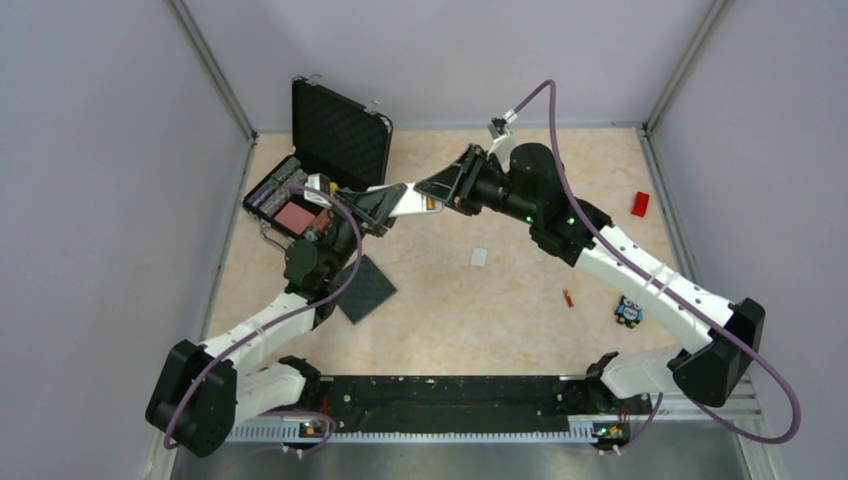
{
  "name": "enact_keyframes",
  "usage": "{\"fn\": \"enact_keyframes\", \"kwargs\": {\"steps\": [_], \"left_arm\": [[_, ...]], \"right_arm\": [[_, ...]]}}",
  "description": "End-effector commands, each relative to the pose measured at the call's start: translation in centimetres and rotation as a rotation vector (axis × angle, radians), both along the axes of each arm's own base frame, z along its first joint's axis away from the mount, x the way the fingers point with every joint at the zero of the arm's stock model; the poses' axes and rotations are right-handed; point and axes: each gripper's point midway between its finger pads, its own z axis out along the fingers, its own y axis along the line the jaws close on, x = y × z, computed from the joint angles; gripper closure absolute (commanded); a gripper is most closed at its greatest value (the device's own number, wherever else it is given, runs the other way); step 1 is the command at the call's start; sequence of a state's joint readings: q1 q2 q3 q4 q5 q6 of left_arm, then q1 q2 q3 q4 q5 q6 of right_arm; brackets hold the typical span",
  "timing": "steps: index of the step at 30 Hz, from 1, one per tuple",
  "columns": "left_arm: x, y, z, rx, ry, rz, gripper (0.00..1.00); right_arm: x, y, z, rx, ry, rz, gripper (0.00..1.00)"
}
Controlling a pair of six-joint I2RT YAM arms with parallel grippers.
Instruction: Load the batteries into the remote control
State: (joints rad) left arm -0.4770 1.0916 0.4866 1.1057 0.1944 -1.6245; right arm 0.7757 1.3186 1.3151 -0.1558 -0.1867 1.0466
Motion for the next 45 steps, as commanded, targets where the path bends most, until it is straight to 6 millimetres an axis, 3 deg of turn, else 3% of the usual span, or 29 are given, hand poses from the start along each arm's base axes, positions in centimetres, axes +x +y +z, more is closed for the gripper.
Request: {"fn": "enact_keyframes", "kwargs": {"steps": [1, 4, 9, 23, 30, 38, 45], "left_arm": [[-2.3, 1.9, 6.6, -0.149, -0.182, 0.012, 1.0], [-2.2, 1.9, 6.5, -0.141, -0.181, 0.018, 1.0], [-1.9, 1.7, 5.5, -0.11, -0.164, 0.026, 1.0], [-1.4, 1.3, 2.7, -0.042, -0.112, 0.041, 1.0], [-1.4, 1.3, 1.6, -0.021, -0.091, 0.048, 1.0], [-1.4, 1.3, 1.4, -0.008, -0.09, 0.051, 1.0], [-1.3, 1.3, 1.4, -0.009, -0.084, 0.053, 1.0]], "right_arm": [[-0.1, -0.1, -2.7, -0.088, 0.031, 0.022, 0.67], [-0.2, 0.0, -2.4, -0.082, 0.025, 0.031, 0.58], [-0.2, -0.4, -0.3, -0.044, -0.019, 0.015, 0.31], [-0.1, -0.5, 4.0, 0.077, -0.09, 0.028, 0.16], [0.7, -1.0, 3.9, 0.09, -0.072, -0.004, 0.21], [1.0, -0.8, 3.0, 0.094, -0.03, -0.003, 0.5], [0.9, -1.1, 2.7, 0.09, -0.03, -0.012, 0.65]]}}
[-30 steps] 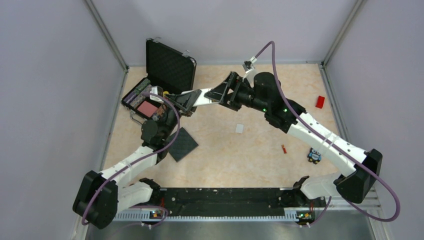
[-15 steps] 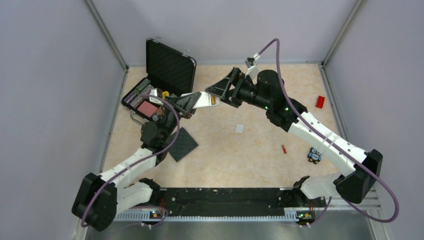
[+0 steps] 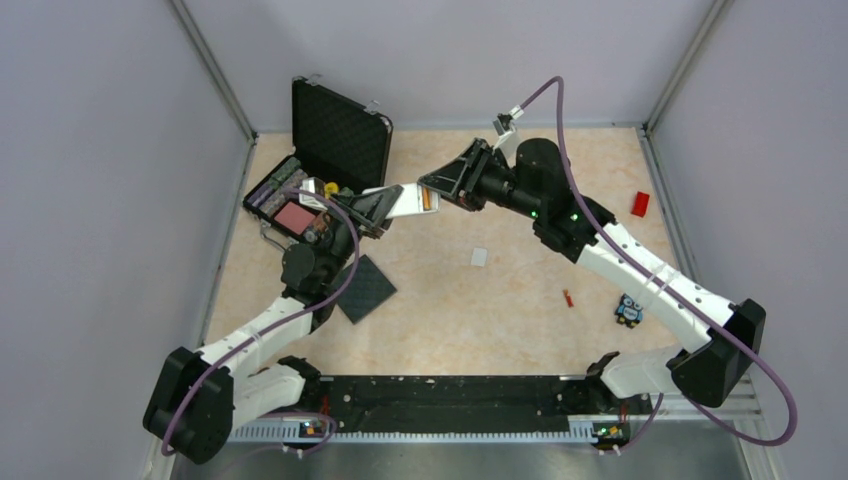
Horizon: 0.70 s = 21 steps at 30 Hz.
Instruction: Load the batteries into the remote control
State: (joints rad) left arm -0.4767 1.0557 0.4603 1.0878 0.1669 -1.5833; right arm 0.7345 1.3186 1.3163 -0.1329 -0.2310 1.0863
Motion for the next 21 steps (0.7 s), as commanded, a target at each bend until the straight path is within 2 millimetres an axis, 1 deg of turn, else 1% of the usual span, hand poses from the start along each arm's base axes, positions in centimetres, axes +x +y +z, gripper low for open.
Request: {"fn": "enact_keyframes", "kwargs": {"steps": [1, 5, 10, 13, 17, 21], "left_arm": [[-1.1, 0.7, 1.9, -0.032, -0.072, 0.006, 1.0], [-1.1, 1.0, 2.5, -0.076, -0.064, -0.001, 1.0], [-1.1, 1.4, 3.5, -0.146, -0.061, -0.012, 1.0], [-1.0, 1.6, 4.2, -0.179, -0.071, -0.017, 1.0], [-0.8, 1.6, 5.0, -0.194, -0.09, -0.019, 1.0], [-0.7, 1.5, 5.3, -0.191, -0.095, -0.018, 1.0]], "right_arm": [[0.2, -0.4, 1.8, 0.045, -0.046, -0.009, 0.66], [0.0, -0.3, 1.5, 0.041, -0.048, 0.003, 0.72], [-0.2, 0.0, 1.5, 0.045, -0.068, 0.03, 0.85], [-0.4, 0.2, 1.5, 0.042, -0.077, 0.045, 0.9], [-0.5, 0.2, 0.8, 0.028, -0.069, 0.058, 0.91], [-0.5, 0.0, -0.2, -0.014, -0.059, 0.053, 0.91]]}}
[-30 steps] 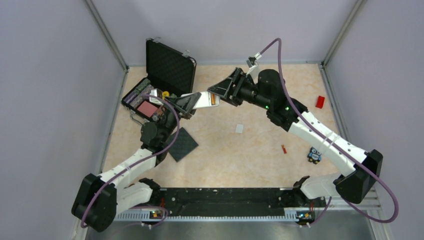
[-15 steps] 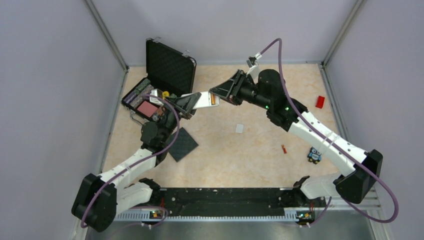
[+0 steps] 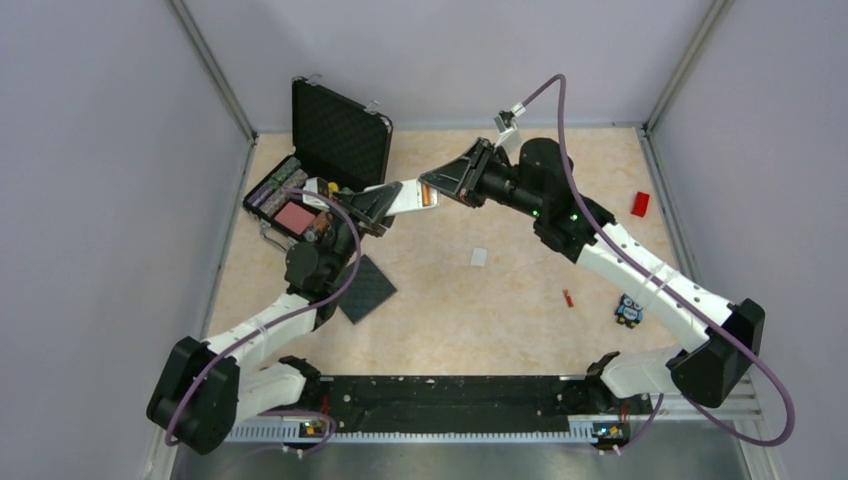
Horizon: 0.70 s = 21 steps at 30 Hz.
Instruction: Load the batteries into the remote control
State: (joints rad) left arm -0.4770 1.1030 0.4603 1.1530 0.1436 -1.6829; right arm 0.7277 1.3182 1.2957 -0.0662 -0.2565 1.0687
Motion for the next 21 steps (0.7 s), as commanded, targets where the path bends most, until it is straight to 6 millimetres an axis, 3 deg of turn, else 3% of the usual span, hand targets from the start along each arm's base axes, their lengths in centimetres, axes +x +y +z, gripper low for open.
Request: {"fn": "enact_keyframes", "kwargs": {"steps": [1, 3, 5, 9, 14, 21], "left_arm": [[-1.2, 1.3, 5.0, -0.104, -0.136, 0.019, 1.0], [-1.2, 1.3, 5.0, -0.101, -0.133, 0.019, 1.0], [-1.2, 1.2, 4.8, -0.087, -0.133, 0.021, 1.0], [-1.5, 0.7, 4.1, -0.007, -0.15, 0.035, 1.0], [-1.5, 0.4, 1.8, 0.12, -0.126, 0.071, 1.0], [-1.9, 0.6, 0.9, 0.152, -0.123, 0.081, 1.0]], "right_arm": [[-0.5, -0.3, -1.0, -0.052, -0.011, 0.026, 0.9], [-0.3, -0.6, -1.4, -0.084, -0.016, 0.008, 0.86], [0.0, -1.0, -1.8, -0.115, -0.017, -0.014, 0.74], [0.1, -1.0, -0.2, -0.089, -0.025, -0.017, 0.5], [-0.4, -0.1, 1.0, -0.015, -0.013, 0.067, 0.38], [-1.9, 0.2, 2.0, 0.039, -0.074, 0.151, 0.29]]}}
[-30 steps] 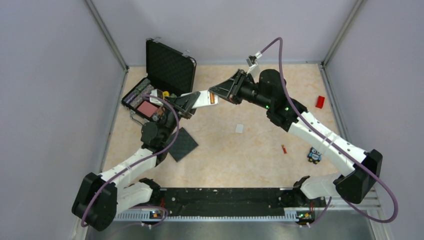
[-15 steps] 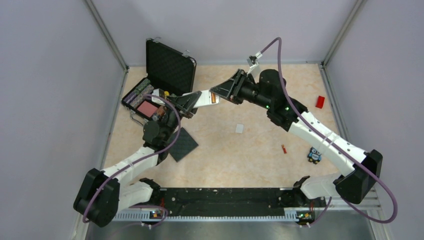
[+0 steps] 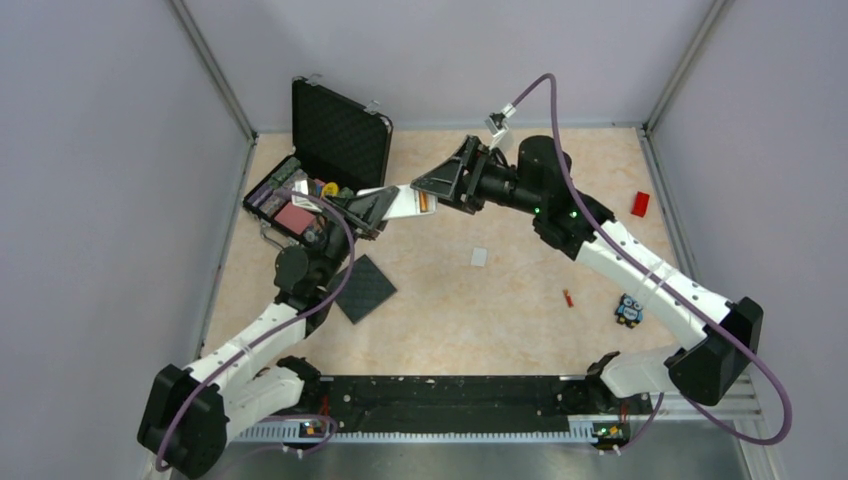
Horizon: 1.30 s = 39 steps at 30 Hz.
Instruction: Load the batteries into the remote control
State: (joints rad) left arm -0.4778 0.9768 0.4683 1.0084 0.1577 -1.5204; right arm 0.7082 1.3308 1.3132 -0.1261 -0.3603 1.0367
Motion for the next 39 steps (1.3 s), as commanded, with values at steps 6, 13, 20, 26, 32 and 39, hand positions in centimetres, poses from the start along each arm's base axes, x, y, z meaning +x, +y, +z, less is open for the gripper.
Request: {"fn": "enact_keyframes", "kwargs": {"steps": [6, 13, 20, 26, 32, 39], "left_arm": [[-0.5, 0.1, -0.5, 0.056, -0.038, 0.019, 1.0], [0.1, 0.1, -2.5, 0.152, 0.04, 0.048, 1.0], [0.2, -0.3, -4.6, 0.206, 0.098, 0.026, 1.0], [0.3, -0.4, -5.0, 0.221, 0.106, 0.012, 1.0], [0.5, 0.0, -5.3, 0.226, 0.111, 0.012, 1.0], [0.9, 1.0, -5.4, 0.222, 0.102, 0.03, 1.0]], "right_arm": [[-0.8, -0.4, 3.1, 0.081, -0.111, 0.069, 0.29], [4.5, -9.1, -5.4, -0.164, 0.068, -0.224, 0.32], [5.3, -26.3, -20.5, -0.826, 0.29, -0.759, 0.3], [3.3, -30.6, -26.7, -1.016, 0.417, -0.804, 0.27], [1.5, -31.8, -30.5, -1.09, 0.493, -0.736, 0.26], [-0.3, -31.2, -33.2, -1.082, 0.564, -0.658, 0.28]]}}
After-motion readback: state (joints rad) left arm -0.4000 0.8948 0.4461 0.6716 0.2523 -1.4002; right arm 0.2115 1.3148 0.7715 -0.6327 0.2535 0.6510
